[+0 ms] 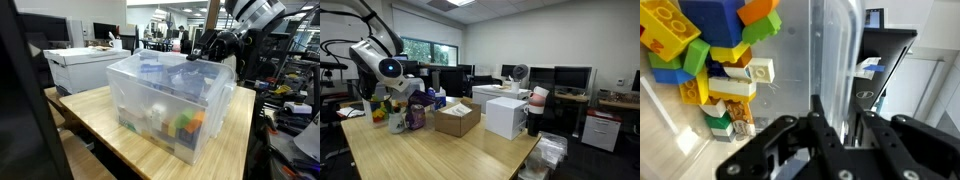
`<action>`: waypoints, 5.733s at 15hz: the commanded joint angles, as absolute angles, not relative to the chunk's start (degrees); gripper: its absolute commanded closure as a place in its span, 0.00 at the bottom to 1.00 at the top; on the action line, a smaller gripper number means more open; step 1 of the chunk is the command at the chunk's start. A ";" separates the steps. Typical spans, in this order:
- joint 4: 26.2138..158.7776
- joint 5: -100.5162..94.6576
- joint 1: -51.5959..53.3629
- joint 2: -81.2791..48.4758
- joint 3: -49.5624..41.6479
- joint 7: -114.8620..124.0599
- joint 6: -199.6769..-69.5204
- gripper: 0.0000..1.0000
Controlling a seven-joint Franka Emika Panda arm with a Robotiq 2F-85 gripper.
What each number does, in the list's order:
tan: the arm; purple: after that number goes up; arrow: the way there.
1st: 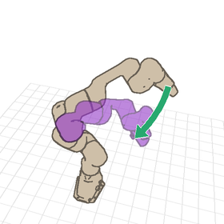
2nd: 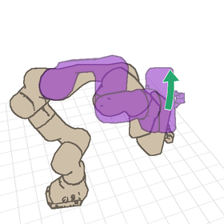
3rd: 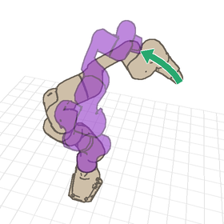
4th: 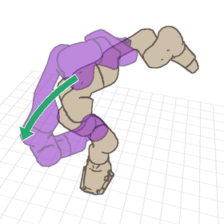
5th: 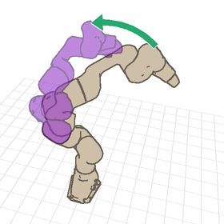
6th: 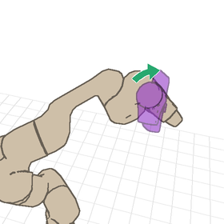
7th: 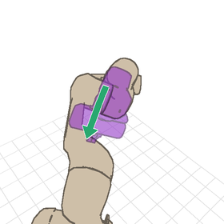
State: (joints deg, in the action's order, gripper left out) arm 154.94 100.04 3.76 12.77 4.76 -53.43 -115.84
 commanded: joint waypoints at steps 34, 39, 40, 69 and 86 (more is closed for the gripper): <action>158.92 60.22 -4.12 31.98 41.72 -8.21 -166.47 0.00; 158.35 39.89 -18.29 43.20 52.25 8.77 -150.78 0.00; 157.04 35.83 -19.16 43.91 52.21 11.41 -148.30 0.00; 128.54 -7.09 5.27 17.97 29.95 26.52 -112.15 0.00; 125.08 -12.18 10.58 10.33 24.35 33.09 -109.45 0.71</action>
State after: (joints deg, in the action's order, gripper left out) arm 126.16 -10.85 8.96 11.15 25.85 31.03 -111.44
